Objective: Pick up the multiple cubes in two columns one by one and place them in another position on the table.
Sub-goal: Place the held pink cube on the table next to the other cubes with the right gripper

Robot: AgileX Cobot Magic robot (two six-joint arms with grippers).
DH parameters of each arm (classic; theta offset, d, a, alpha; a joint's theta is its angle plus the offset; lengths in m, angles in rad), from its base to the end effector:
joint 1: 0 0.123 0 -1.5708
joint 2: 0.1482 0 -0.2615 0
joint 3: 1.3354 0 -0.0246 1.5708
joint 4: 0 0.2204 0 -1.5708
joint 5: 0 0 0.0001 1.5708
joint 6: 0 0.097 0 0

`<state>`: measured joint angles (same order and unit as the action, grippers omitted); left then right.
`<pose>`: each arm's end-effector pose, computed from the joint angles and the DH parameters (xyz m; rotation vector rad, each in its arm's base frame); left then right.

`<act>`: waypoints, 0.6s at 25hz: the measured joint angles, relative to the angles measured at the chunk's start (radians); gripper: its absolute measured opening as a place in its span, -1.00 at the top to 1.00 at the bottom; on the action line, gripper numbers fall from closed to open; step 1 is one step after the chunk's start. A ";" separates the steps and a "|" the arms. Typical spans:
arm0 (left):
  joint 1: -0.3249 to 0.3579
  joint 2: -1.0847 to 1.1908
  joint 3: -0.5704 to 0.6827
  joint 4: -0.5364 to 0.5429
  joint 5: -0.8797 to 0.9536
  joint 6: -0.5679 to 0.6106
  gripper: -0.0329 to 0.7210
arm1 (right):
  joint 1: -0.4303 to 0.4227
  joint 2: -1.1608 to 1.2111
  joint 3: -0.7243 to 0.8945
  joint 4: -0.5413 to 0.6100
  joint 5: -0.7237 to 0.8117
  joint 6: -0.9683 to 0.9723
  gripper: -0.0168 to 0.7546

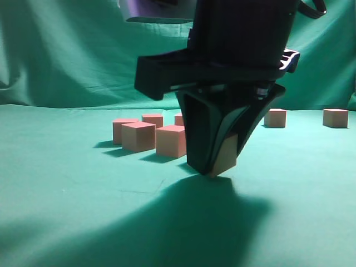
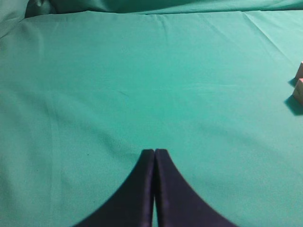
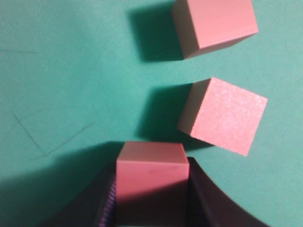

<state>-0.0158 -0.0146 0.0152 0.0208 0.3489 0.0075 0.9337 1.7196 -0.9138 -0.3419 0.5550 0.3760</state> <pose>0.0519 -0.0001 0.1762 0.0343 1.8327 0.0144 0.1856 0.2220 0.1559 -1.1087 2.5428 0.0044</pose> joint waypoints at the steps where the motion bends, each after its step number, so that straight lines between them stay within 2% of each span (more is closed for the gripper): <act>1: 0.000 0.000 0.000 0.000 0.000 0.000 0.91 | 0.000 0.000 0.000 0.000 -0.001 0.003 0.26; 15: 0.000 0.000 0.000 0.000 0.000 0.000 0.91 | 0.000 0.012 0.000 -0.018 -0.007 0.030 0.26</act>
<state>-0.0158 -0.0146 0.0152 0.0208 0.3489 0.0075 0.9337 1.7317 -0.9138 -0.3600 0.5483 0.4064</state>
